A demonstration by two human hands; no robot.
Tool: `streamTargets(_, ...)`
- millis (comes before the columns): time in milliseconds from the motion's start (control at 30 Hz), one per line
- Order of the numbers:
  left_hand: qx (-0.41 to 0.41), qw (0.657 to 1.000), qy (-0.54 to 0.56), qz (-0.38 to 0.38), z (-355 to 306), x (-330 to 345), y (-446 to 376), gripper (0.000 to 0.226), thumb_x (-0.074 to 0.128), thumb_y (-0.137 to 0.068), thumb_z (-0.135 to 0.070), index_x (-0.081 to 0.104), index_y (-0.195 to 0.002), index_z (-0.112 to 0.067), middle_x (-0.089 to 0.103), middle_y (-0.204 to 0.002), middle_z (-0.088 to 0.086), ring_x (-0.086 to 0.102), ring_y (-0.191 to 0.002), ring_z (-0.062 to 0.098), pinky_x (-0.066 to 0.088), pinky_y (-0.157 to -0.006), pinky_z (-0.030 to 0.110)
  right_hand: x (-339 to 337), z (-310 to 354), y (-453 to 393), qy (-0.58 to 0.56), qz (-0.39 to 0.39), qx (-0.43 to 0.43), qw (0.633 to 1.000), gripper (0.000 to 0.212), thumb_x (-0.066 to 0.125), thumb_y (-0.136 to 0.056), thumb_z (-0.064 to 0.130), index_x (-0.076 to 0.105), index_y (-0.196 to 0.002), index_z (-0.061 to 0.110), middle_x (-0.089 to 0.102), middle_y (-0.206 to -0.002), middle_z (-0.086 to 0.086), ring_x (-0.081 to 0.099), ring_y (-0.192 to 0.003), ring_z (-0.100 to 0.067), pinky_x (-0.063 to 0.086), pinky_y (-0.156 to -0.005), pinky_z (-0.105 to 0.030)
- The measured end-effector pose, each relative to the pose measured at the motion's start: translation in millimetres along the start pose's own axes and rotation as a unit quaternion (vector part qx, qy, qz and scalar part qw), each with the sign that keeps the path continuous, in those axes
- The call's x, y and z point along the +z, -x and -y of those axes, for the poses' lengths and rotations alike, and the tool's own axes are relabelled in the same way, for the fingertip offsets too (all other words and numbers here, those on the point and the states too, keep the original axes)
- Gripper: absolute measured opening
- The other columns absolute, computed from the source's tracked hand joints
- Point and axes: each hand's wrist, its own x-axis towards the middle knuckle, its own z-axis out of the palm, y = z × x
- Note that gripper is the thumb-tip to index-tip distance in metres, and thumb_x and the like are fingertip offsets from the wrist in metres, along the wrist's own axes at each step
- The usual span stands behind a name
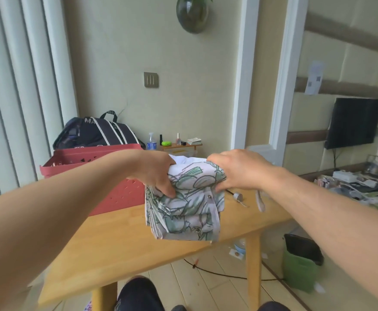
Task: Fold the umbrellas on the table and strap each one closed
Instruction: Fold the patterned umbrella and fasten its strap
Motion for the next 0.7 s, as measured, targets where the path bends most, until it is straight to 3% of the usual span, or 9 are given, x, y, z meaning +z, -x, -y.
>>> streamTargets(133,0.007,1.000,-0.001,-0.002,8.1,1.8,4.3,0.065,0.094,-0.070,-0.045,0.061,-0.121,-0.022,0.073,-0.103,-0.011,0.070,-0.094,0.014,0.058,-0.091,0.037,-2.9,9.1,-2.1,0.021,-0.016,0.012,1.000,0.036,0.069,-0.082,0.050,0.049,-0.109,0.035,0.063,-0.097,0.009,0.061,-0.093,-0.024,0.043,-0.060,-0.034)
streamTargets(233,0.022,0.995,-0.080,-0.061,6.7,4.8,-2.4,0.058,0.087,-0.074,-0.050,0.059,-0.120,-0.030,0.069,-0.111,-0.010,0.066,-0.099,0.019,0.057,-0.088,0.037,-2.8,11.4,-7.4,0.049,-0.013,0.051,0.997,0.029,0.066,-0.079,0.041,0.047,-0.099,0.030,0.060,-0.088,0.006,0.061,-0.085,-0.028,0.043,-0.058,-0.033)
streamTargets(333,0.062,0.973,-0.165,-0.149,-3.0,12.0,-25.2,0.090,0.078,-0.074,-0.057,0.036,-0.151,-0.036,0.055,-0.143,-0.002,0.053,-0.127,0.028,0.049,-0.104,0.044,-8.6,18.1,-14.8,0.074,-0.005,0.083,0.994,0.022,0.065,-0.080,0.030,0.047,-0.092,0.026,0.053,-0.080,0.004,0.057,-0.077,-0.028,0.043,-0.056,-0.033)
streamTargets(367,0.085,0.965,-0.182,-0.171,-9.9,15.2,-33.3,0.093,0.075,-0.073,-0.058,0.033,-0.153,-0.037,0.053,-0.146,-0.002,0.052,-0.131,0.029,0.047,-0.106,0.045,-10.3,22.0,-16.8,0.075,0.001,0.086,0.993,0.021,0.065,-0.081,0.029,0.047,-0.092,0.026,0.051,-0.079,0.004,0.056,-0.076,-0.028,0.042,-0.057,-0.033)
streamTargets(433,0.115,0.946,-0.229,-0.201,-22.3,21.6,-45.0,0.075,0.070,-0.073,-0.058,0.046,-0.141,-0.034,0.062,-0.131,-0.004,0.059,-0.123,0.028,0.050,-0.095,0.040,-10.9,27.1,-18.8,0.053,0.016,0.093,0.994,0.022,0.066,-0.078,0.032,0.050,-0.092,0.027,0.052,-0.079,0.005,0.057,-0.076,-0.026,0.042,-0.057,-0.032)
streamTargets(533,0.080,0.930,-0.262,-0.244,-11.3,25.5,-43.2,0.054,0.070,-0.081,-0.061,0.051,-0.121,-0.030,0.067,-0.106,-0.005,0.067,-0.102,0.026,0.047,-0.071,0.034,-9.0,18.9,-11.2,-0.015,0.033,0.123,0.992,0.023,0.067,-0.071,0.035,0.056,-0.089,0.027,0.060,-0.080,0.007,0.060,-0.072,-0.019,0.048,-0.058,-0.031)
streamTargets(700,0.068,0.923,-0.263,-0.273,16.3,24.9,-29.0,0.043,0.071,-0.083,-0.062,0.056,-0.104,-0.027,0.063,-0.088,-0.004,0.065,-0.088,0.026,0.051,-0.065,0.034,-8.0,4.7,0.3,-0.081,0.062,0.124,0.987,0.024,0.069,-0.066,0.037,0.059,-0.085,0.026,0.067,-0.077,0.006,0.064,-0.073,-0.019,0.052,-0.059,-0.033)
